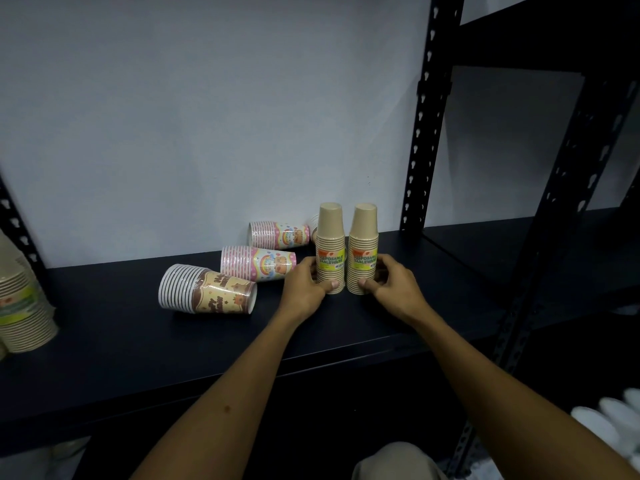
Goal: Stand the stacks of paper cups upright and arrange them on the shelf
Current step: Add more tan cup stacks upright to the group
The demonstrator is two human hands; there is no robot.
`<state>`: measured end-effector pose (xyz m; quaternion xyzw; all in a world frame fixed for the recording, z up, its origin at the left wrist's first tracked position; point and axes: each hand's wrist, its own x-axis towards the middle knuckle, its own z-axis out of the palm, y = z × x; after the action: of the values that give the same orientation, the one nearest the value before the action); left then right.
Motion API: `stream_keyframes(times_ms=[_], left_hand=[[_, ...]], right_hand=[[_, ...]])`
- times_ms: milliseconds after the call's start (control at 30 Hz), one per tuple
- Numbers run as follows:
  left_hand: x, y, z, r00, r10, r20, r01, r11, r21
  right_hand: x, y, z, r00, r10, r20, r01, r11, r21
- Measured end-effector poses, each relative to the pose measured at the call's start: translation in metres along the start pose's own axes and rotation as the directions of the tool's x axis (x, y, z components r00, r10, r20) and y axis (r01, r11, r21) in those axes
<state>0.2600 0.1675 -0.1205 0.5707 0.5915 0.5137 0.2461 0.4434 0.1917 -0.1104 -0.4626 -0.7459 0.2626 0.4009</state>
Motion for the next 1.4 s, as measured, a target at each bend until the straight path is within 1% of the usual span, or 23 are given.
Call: stream_keyframes(times_ms=[300, 400, 533, 933, 1167, 1300, 1400], left_hand=[[0.000, -0.003, -0.001, 1.000, -0.011, -0.003, 0.011, 1.000, -0.010], [0.000, -0.003, -0.001, 1.000, -0.007, 0.000, 0.007, 1.000, -0.030], [0.001, -0.004, -0.001, 1.000, -0.010, 0.003, 0.010, 0.999, -0.048], [-0.001, -0.005, -0.002, 1.000, -0.014, 0.012, 0.014, 1.000, -0.016], [-0.022, -0.005, -0.011, 0.999, -0.027, -0.036, 0.027, 1.000, -0.010], [-0.045, -0.001, -0.021, 0.997, -0.037, -0.063, 0.040, 0.998, 0.050], [-0.066, 0.001, -0.031, 0.996, -0.055, -0.074, 0.060, 0.996, 0.061]], right_hand=[[0.001, 0.001, 0.001, 1.000, -0.010, -0.007, 0.011, 1.000, 0.010], [0.001, 0.001, 0.001, 1.000, -0.014, 0.020, 0.013, 0.999, 0.053], [0.003, 0.004, 0.001, 1.000, -0.001, 0.022, -0.001, 0.997, 0.076], [0.001, 0.004, 0.000, 1.000, -0.004, 0.030, 0.002, 0.997, 0.074], [-0.013, -0.002, -0.005, 0.995, 0.008, 0.097, -0.019, 0.993, 0.119], [-0.029, -0.010, -0.003, 0.990, 0.008, 0.139, -0.031, 0.986, 0.166], [-0.043, -0.020, -0.001, 0.982, 0.013, 0.188, -0.052, 0.977, 0.207]])
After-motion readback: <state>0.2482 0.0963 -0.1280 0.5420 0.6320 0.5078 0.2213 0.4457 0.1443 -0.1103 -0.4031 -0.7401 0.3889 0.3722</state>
